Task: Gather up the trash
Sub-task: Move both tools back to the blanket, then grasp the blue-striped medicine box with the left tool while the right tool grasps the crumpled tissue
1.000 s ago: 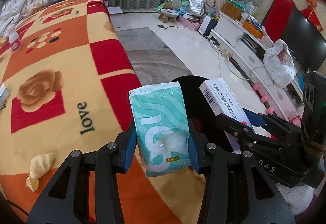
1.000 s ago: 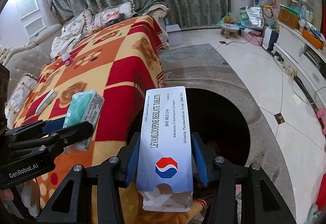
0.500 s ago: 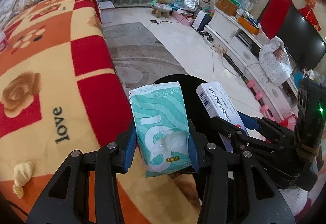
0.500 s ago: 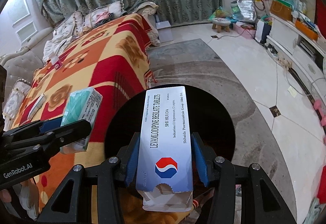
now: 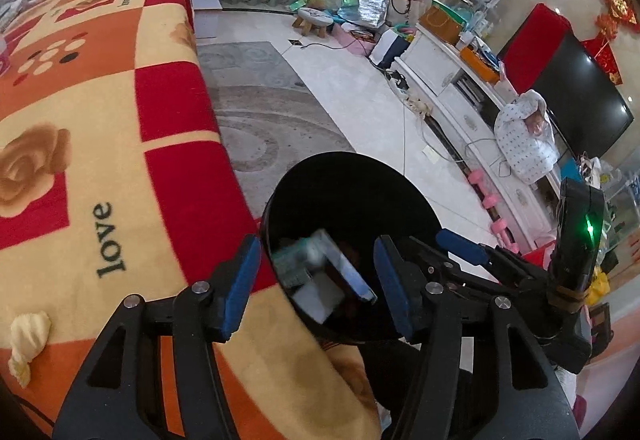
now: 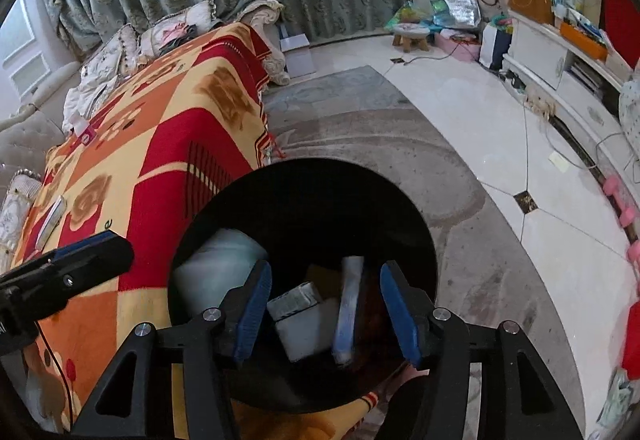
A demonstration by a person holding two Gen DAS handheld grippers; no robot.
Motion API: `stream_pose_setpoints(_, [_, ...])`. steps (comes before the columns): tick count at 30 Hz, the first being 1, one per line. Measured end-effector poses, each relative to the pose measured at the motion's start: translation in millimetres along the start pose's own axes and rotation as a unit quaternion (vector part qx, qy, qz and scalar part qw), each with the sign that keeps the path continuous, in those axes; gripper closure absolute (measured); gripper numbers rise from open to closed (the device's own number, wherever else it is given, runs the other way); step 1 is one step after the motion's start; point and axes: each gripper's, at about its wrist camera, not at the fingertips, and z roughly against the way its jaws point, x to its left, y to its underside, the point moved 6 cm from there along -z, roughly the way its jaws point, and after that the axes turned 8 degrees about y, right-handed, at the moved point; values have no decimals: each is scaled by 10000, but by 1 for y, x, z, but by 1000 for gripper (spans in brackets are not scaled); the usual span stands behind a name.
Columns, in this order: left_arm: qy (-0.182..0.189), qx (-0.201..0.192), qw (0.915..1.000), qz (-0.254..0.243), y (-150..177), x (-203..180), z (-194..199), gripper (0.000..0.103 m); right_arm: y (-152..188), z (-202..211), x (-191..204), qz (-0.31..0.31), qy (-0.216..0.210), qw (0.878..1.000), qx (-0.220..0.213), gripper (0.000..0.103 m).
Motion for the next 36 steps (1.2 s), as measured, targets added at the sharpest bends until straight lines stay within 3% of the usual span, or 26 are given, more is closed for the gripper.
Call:
stream_pose_setpoints(12, [-598, -300, 9978, -18, 8, 24, 44, 45, 4, 14, 36, 242, -220, 9995, 18, 45])
stream_pose_setpoints(20, [-964, -410, 9943, 200, 21, 75, 86, 45, 5, 28, 94, 700, -567, 9959, -6, 43])
stream_pose_setpoints(27, [-1413, -563, 9876, 400, 33, 142, 137, 45, 25, 24, 161, 1068, -1123, 9875, 282, 43])
stream_pose_setpoints(36, [-2083, -819, 9678, 1150, 57, 255, 210, 45, 55, 19, 272, 1593, -2024, 9631, 778, 43])
